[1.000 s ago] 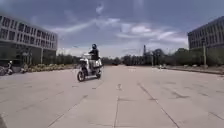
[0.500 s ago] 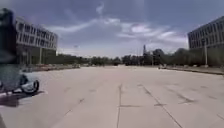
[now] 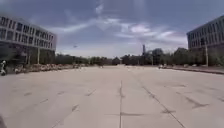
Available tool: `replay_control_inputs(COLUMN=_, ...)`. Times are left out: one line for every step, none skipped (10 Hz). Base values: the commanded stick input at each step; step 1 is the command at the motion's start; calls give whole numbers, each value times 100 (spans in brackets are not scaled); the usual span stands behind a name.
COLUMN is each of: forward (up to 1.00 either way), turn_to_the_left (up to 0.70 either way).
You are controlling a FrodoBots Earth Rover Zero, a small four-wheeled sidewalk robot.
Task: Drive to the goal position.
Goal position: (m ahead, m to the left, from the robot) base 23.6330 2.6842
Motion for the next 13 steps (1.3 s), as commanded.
replay_control_inputs(forward=56, turn_to_the_left=0)
replay_control_inputs(forward=56, turn_to_the_left=0)
replay_control_inputs(forward=56, turn_to_the_left=0)
replay_control_inputs(forward=56, turn_to_the_left=0)
replay_control_inputs(forward=56, turn_to_the_left=0)
replay_control_inputs(forward=56, turn_to_the_left=0)
replay_control_inputs(forward=56, turn_to_the_left=0)
replay_control_inputs(forward=56, turn_to_the_left=0)
replay_control_inputs(forward=56, turn_to_the_left=0)
replay_control_inputs(forward=56, turn_to_the_left=0)
replay_control_inputs(forward=56, turn_to_the_left=0)
replay_control_inputs(forward=56, turn_to_the_left=0)
replay_control_inputs(forward=56, turn_to_the_left=0)
